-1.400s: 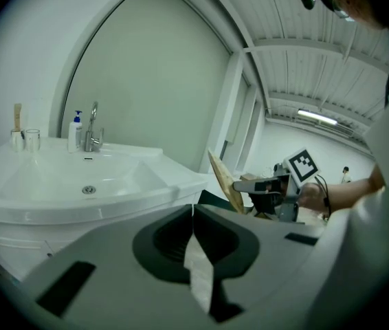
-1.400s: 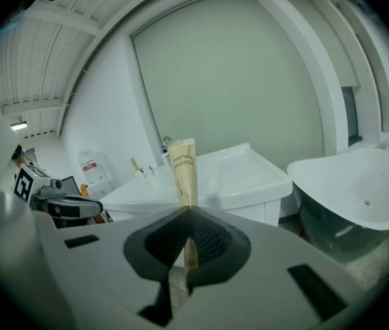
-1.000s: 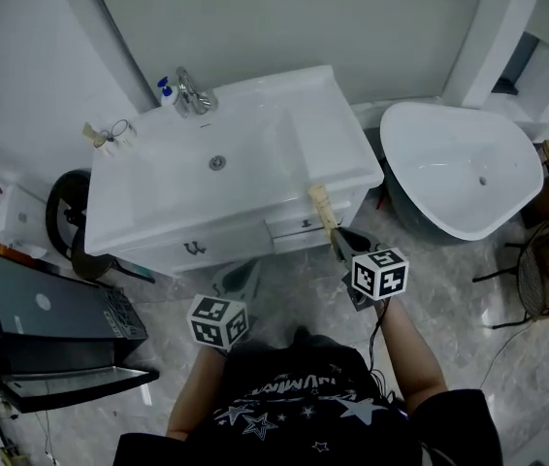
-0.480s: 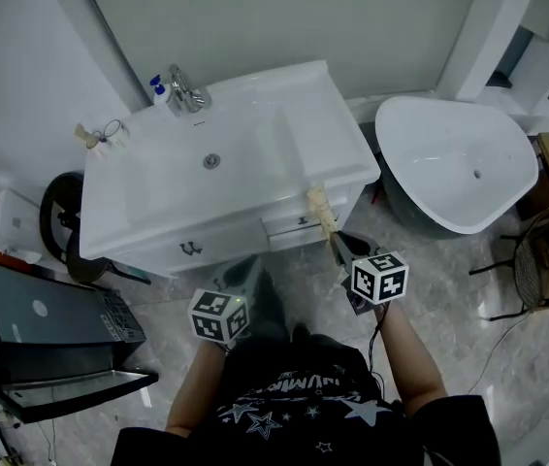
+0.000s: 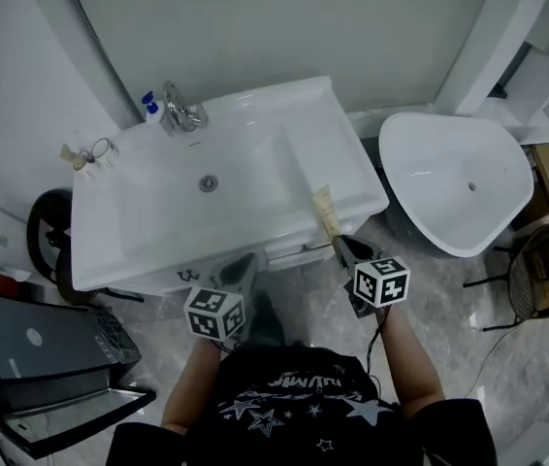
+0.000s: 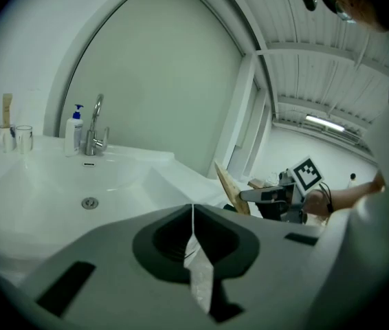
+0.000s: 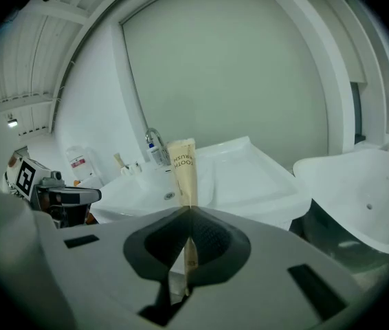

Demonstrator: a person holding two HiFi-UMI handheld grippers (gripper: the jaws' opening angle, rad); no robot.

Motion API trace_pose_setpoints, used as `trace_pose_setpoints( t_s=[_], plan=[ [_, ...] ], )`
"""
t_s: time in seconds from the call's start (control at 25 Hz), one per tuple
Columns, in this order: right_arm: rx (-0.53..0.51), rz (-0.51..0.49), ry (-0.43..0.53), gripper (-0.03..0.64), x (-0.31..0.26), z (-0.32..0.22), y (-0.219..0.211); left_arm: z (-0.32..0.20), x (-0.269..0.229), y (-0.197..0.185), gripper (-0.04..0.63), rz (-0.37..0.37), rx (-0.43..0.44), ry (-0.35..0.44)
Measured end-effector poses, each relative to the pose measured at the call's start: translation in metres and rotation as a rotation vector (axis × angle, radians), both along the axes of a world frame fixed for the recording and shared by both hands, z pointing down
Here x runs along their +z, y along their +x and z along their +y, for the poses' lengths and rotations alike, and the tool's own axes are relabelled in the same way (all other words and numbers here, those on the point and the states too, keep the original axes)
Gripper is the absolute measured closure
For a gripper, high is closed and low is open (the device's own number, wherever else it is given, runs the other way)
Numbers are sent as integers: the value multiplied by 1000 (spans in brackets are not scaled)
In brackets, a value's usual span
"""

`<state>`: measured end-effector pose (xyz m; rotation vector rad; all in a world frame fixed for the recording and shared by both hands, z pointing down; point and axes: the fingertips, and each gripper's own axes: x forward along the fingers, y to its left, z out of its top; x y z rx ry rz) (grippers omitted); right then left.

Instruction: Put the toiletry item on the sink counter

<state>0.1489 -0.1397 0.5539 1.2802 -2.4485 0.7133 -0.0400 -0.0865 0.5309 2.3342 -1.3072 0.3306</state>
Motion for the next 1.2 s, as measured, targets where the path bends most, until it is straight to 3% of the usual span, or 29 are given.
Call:
trace_pose_setpoints(
  t_s=[0.44,0.68,0.88,1.2],
  plan=[
    [41,18,-20,601,-1,-104,-36,-110,1,-40,575,13,25,-15],
    [43,66,-31,601,1,-144,-52,-145,4,-63,575,27,31,-27],
    [51,83,-44,601,5,-173,-74,-173,8,-91,575,-4,25,-16],
    [51,119,-71,601,13,-193,-96,-195,19,-112,575,26,29,-44]
  ],
)
